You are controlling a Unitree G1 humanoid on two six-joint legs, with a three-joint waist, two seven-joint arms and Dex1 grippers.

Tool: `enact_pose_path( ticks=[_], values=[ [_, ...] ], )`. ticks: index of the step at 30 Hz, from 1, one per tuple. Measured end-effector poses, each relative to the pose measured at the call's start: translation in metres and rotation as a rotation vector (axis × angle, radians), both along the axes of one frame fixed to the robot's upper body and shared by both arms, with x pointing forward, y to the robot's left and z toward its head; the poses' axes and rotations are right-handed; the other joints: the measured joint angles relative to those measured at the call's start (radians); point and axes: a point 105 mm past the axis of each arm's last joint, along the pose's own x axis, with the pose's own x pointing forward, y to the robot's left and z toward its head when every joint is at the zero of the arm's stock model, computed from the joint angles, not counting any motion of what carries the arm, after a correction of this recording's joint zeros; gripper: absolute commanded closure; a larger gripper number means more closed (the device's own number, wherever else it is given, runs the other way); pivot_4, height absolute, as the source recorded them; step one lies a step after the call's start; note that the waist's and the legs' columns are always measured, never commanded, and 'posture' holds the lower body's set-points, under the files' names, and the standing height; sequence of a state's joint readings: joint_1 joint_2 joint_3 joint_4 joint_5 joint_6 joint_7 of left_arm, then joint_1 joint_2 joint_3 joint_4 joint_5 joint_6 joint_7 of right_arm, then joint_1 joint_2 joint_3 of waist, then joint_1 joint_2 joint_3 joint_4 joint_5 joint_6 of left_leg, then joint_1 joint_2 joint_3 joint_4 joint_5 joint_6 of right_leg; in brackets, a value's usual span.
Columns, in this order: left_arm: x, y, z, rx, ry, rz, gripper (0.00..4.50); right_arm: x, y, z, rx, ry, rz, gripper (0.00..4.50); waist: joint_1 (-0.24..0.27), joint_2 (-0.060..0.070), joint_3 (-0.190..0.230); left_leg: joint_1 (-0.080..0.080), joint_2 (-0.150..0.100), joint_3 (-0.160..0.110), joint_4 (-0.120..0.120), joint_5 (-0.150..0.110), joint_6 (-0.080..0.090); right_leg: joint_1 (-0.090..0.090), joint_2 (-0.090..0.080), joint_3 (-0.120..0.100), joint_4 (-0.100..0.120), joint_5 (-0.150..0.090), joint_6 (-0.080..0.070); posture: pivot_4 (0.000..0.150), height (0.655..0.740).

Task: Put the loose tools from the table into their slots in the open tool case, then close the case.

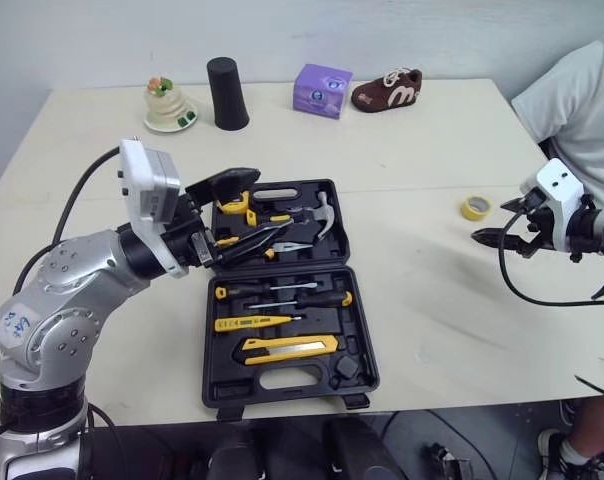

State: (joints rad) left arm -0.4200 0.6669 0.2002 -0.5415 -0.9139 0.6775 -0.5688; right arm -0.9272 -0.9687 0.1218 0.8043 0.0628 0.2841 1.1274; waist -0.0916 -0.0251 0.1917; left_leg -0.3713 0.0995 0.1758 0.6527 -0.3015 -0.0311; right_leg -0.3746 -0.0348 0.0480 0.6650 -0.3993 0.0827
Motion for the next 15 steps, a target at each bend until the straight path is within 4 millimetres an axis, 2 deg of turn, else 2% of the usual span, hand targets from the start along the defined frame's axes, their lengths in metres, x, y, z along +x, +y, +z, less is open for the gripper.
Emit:
enact_pose_path(
  ticks=[3, 5, 6, 12, 15],
  values=[
    [-0.004, -0.008, -0.005, -0.017, 0.045, -0.048, 0.07, 0.003, 0.0, -0.001, -0.002, 0.077, 0.01, 0.0, 0.0, 0.0, 0.0, 0.0, 0.001, 0.0, 0.001, 0.0, 0.0, 0.0, 0.004, 0.003, 0.001, 0.0, 0.0, 0.15, 0.74],
    [-0.009, -0.015, 0.004, -0.066, 0.046, -0.102, 0.07, 0.008, 0.005, -0.003, -0.005, 0.103, 0.022, 0.0, -0.001, 0.0, 0.0, 0.0, 0.001, 0.0, 0.004, 0.0, 0.0, 0.0, 0.003, 0.004, 0.003, 0.0, 0.0, 0.15, 0.74],
    [-0.016, -0.018, 0.014, -0.081, 0.014, -0.135, 0.07, 0.014, 0.007, -0.005, -0.028, 0.11, 0.012, 0.0, -0.001, 0.0, 0.0, 0.001, 0.001, 0.0, 0.007, 0.0, -0.001, -0.001, 0.003, 0.005, 0.005, 0.0, 0.0, 0.15, 0.74],
    [-0.016, -0.014, 0.015, -0.049, 0.017, -0.112, 0.07, 0.028, 0.01, 0.005, -0.081, 0.058, -0.028, 0.0, -0.009, 0.0, 0.0, 0.001, 0.001, -0.001, 0.008, 0.0, -0.001, -0.001, 0.004, 0.007, 0.007, 0.0, 0.0, 0.15, 0.74],
    [-0.016, -0.012, 0.012, -0.039, 0.024, -0.101, 0.07, 0.03, 0.013, 0.004, -0.095, 0.06, -0.029, 0.0, -0.012, 0.0, 0.0, 0.001, 0.001, -0.001, 0.008, -0.001, -0.001, -0.001, 0.004, 0.007, 0.007, 0.0, 0.0, 0.15, 0.74]
  ],
)
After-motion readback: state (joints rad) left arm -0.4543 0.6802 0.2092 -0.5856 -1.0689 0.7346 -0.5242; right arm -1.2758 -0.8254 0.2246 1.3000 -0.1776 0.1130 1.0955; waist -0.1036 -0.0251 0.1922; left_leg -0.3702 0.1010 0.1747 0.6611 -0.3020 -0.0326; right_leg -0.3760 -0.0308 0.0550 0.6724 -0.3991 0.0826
